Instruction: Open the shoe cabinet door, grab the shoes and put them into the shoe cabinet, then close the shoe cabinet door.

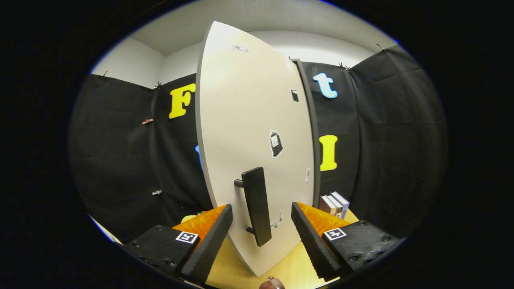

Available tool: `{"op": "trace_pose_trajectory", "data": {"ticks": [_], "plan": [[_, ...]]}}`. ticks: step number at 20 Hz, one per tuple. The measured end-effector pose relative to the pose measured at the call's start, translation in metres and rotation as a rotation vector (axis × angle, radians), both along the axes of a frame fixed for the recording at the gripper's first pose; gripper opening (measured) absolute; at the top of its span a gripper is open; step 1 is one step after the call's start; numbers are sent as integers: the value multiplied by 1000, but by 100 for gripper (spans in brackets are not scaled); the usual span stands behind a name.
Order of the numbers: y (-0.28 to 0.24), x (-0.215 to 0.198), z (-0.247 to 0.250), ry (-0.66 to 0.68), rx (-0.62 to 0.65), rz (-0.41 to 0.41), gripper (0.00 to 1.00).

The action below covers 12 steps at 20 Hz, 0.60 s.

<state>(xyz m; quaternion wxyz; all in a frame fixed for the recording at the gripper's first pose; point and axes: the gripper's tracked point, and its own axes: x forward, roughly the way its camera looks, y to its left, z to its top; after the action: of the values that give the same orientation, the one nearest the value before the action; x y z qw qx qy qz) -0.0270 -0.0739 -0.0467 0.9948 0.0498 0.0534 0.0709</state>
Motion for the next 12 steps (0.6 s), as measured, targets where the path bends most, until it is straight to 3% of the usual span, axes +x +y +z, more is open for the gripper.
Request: {"op": "trace_pose_trajectory", "data": {"ticks": [12], "plan": [[56,17,-7,2,-24,11,98]]}}
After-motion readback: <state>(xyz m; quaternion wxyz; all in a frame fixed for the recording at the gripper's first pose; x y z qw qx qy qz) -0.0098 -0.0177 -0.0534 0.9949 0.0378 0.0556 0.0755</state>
